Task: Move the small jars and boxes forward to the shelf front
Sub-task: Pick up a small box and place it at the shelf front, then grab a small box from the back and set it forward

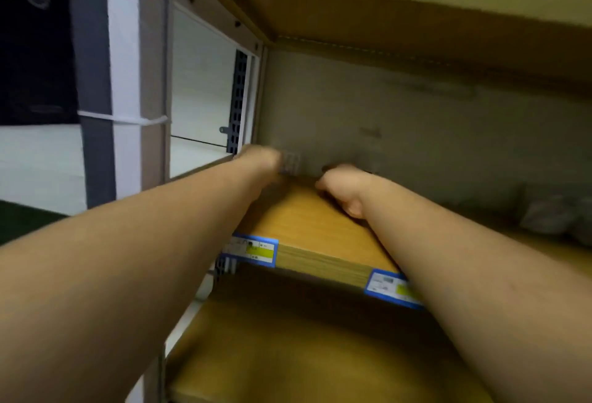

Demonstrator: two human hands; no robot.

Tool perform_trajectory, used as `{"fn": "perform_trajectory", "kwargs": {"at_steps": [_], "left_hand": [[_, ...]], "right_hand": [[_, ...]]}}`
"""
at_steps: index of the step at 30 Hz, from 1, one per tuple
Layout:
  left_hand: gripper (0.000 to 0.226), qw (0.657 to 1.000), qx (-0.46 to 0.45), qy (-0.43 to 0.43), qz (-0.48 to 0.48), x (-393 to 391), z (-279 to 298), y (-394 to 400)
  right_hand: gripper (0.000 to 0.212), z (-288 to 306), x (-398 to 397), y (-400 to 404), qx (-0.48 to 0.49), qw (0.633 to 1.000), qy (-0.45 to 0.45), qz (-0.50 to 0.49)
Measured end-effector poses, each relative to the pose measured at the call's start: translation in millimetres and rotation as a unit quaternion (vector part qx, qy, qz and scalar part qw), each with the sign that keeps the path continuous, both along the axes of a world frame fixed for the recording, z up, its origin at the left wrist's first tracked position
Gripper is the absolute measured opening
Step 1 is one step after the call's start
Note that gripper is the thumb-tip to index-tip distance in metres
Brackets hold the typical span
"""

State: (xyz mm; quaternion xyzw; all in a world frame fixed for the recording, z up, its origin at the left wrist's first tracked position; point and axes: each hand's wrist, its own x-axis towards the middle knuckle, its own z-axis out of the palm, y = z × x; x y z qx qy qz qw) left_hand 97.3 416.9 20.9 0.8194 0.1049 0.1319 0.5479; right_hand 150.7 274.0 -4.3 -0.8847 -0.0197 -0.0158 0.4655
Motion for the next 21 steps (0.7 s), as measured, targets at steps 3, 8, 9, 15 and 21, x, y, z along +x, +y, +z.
{"fn": "perform_trajectory", "kwargs": {"at_steps": [3,8,9,15,21], "left_hand": [[0.035,0.994,0.097,-0.043,-0.036,-40.1,-7.7,-22.9],[0.031,0.988,0.105,-0.093,-0.064,-91.2,-5.2,-104.4],[0.032,0.987,0.094,-0.1,-0.083,-97.9,-3.3,-123.3],[0.031,0.988,0.01,-0.085,-0.132,-108.3,-18.9,-198.1],[0.023,0.989,0.051,-0.049,-0.126,-90.5,-31.2,-216.9]], "right_hand": [[0.026,2.1,-43.3,-20.4,0.055,0.998,0.001,0.023],[0.041,17.2,-99.5,-77.9,0.099,0.994,-0.02,0.03],[0.045,21.9,-109.4,-95.6,0.087,0.995,-0.036,0.013],[0.041,1.6,-134.7,-198.5,0.065,0.99,-0.068,-0.104],[0.044,-22.7,-125.8,-214.4,0.114,0.983,-0.079,-0.118]]}}
